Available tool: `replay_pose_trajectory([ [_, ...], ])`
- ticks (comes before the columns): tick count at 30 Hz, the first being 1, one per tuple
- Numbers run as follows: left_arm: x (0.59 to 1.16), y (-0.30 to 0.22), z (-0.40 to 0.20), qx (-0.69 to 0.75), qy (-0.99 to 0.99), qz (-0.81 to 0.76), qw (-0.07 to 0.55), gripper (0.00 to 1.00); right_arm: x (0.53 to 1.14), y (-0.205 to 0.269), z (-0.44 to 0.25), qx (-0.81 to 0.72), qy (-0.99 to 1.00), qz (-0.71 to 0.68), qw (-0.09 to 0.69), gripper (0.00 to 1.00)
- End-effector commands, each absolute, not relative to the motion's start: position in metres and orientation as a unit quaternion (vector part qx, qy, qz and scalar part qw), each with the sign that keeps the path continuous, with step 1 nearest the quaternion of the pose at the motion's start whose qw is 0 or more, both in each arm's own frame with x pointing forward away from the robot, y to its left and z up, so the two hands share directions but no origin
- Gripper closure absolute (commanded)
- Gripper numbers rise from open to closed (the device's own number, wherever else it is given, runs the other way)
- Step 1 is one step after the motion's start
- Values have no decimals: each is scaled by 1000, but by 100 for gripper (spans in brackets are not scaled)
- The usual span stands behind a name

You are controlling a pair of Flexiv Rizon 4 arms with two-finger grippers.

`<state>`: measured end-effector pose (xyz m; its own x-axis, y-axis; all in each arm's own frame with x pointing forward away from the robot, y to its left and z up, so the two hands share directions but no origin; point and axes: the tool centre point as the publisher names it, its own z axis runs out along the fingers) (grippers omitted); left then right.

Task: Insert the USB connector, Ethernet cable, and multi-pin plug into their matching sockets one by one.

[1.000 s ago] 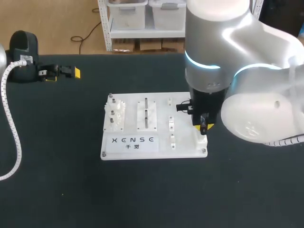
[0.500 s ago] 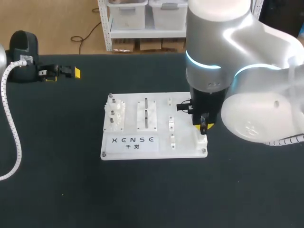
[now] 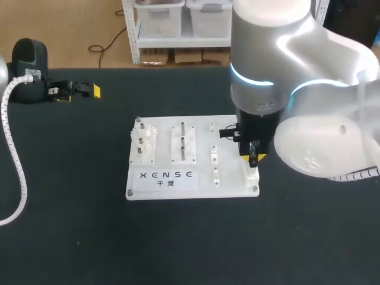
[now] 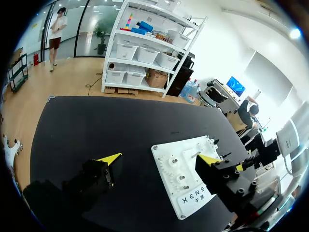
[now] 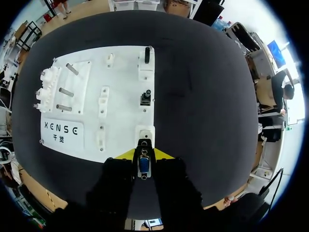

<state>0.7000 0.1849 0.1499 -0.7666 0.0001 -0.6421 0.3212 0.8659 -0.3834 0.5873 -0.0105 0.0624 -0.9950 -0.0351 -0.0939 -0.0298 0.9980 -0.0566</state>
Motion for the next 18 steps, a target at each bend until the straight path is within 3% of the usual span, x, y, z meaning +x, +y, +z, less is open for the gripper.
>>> replay_pose_trajectory([
  [1,700,185,150,88,908,-243,330,0,587,-10,62,-15,998,-28,49,100],
  [18,700,185,150,88,908,-243,330,0,590,-15,61,-7,998,-27,49,100],
])
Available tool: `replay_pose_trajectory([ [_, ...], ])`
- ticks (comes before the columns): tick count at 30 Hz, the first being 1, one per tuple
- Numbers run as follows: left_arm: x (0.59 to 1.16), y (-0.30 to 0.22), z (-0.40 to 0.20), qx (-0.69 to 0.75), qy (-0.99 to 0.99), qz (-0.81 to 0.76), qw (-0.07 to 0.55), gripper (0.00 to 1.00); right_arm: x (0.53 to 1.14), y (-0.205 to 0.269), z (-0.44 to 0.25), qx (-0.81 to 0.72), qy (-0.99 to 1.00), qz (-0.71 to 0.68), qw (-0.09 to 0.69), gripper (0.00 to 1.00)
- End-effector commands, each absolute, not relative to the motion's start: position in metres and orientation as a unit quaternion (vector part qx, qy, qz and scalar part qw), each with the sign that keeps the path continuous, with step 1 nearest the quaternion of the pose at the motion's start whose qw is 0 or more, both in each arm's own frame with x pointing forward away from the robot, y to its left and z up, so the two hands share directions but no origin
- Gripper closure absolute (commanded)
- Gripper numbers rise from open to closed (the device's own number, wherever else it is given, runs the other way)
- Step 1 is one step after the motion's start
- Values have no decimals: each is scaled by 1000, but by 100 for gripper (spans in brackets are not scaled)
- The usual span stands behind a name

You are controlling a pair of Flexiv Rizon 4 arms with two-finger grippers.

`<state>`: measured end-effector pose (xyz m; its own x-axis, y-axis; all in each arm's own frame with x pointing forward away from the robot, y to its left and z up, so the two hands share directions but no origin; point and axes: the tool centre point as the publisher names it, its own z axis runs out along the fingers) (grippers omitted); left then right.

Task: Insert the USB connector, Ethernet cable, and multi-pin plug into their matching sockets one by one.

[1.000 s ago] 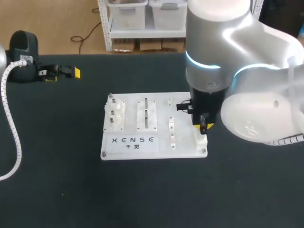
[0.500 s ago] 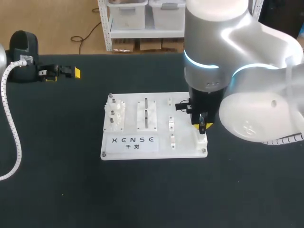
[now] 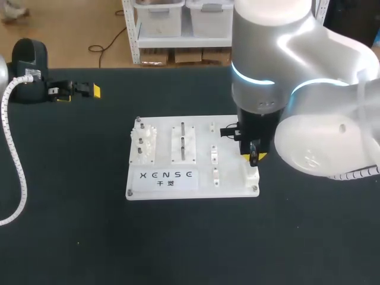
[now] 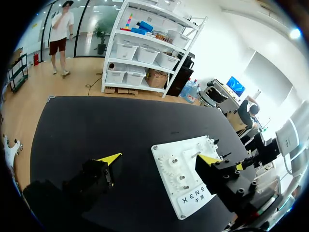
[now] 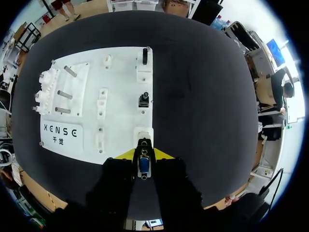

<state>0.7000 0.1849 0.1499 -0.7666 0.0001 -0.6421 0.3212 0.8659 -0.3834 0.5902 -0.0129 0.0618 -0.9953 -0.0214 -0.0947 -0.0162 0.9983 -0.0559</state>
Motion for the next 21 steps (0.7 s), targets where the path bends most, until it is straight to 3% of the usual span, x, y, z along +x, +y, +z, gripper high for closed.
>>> replay_pose_trajectory([
  [1,700,185,150,88,908,-243,330,0,590,-15,61,-7,998,-27,49,100],
  [21,700,185,150,88,908,-243,330,0,588,-16,55,-5,999,-26,46,100],
])
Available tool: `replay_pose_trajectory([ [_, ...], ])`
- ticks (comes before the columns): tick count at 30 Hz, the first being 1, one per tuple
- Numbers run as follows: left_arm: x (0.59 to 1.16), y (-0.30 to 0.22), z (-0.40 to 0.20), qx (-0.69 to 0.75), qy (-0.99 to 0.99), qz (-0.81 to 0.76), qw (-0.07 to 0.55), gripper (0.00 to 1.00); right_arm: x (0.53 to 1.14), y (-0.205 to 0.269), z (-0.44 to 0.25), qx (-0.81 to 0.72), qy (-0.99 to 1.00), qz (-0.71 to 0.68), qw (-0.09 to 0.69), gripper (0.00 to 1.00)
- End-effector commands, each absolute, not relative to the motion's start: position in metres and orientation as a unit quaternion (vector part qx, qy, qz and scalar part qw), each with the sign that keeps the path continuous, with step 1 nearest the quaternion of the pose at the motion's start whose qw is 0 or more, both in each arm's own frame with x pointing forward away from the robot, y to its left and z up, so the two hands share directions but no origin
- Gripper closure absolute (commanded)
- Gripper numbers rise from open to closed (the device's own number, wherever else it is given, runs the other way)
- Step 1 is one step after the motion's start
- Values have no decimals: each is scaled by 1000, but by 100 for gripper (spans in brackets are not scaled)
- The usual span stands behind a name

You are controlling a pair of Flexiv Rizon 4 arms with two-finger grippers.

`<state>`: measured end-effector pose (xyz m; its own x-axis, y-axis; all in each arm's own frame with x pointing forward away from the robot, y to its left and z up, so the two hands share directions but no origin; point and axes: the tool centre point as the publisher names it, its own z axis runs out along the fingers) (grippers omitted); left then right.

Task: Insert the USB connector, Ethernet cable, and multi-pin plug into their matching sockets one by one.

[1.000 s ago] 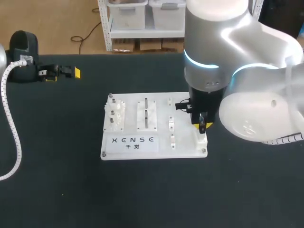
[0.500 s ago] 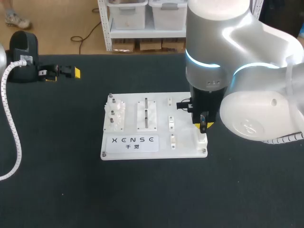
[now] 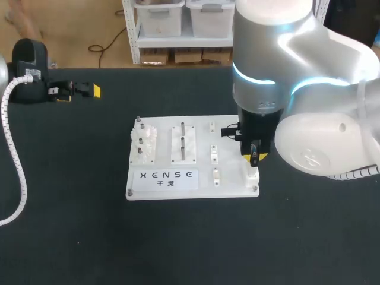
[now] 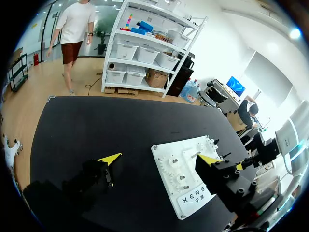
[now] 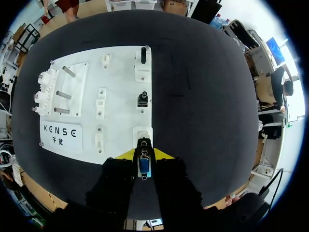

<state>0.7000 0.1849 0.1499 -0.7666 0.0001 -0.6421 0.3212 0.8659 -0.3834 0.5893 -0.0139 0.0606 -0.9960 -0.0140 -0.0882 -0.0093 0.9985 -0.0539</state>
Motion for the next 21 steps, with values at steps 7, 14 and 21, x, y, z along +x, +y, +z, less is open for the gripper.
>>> replay_pose_trajectory([
  [7,700,185,150,88,908,-243,330,0,589,-17,58,-5,998,-28,49,100],
  [14,700,185,150,88,908,-243,330,0,589,-17,58,-4,998,-28,50,100],
  [21,700,185,150,88,908,-243,330,0,589,-15,60,-7,998,-26,52,100],
])
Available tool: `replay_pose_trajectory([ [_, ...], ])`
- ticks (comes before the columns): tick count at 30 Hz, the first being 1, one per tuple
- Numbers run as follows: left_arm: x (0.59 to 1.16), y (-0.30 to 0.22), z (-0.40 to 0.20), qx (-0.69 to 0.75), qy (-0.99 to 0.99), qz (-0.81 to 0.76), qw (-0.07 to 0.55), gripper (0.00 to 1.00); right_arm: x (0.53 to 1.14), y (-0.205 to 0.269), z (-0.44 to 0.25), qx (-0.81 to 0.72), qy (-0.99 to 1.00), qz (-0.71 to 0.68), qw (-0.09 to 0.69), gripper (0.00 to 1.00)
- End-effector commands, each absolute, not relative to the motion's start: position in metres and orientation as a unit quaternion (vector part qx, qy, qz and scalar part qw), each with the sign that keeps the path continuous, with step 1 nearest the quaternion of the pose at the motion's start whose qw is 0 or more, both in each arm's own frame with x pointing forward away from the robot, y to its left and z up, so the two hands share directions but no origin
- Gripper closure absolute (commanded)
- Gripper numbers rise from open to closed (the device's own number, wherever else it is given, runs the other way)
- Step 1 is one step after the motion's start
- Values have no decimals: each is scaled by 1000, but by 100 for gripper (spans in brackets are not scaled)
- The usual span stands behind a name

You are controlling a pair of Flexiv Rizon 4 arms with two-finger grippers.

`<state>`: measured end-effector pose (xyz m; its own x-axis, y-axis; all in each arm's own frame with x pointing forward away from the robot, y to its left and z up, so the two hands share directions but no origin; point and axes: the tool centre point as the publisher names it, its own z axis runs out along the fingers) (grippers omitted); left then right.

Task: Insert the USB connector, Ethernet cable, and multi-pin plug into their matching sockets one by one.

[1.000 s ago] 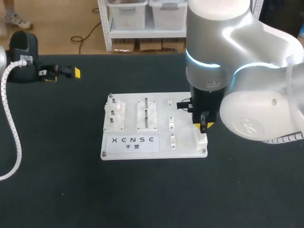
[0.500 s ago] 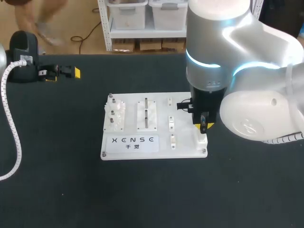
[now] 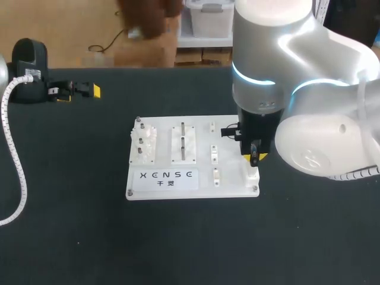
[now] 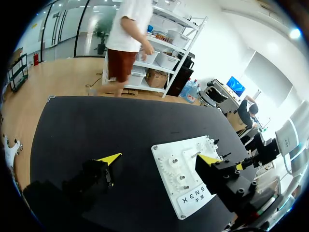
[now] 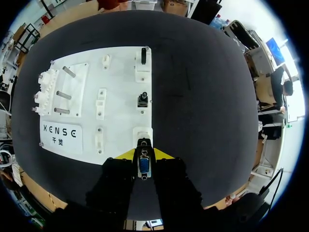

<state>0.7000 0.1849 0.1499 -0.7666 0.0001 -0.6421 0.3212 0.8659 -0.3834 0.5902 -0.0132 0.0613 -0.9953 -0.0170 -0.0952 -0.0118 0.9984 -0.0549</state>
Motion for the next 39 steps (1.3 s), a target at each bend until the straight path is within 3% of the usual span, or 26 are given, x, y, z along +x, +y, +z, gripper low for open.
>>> replay_pose_trajectory([
  [1,700,185,150,88,908,-243,330,0,589,-14,60,-7,998,-26,52,100],
  [39,700,185,150,88,908,-243,330,0,588,-14,56,-8,998,-30,49,100],
])
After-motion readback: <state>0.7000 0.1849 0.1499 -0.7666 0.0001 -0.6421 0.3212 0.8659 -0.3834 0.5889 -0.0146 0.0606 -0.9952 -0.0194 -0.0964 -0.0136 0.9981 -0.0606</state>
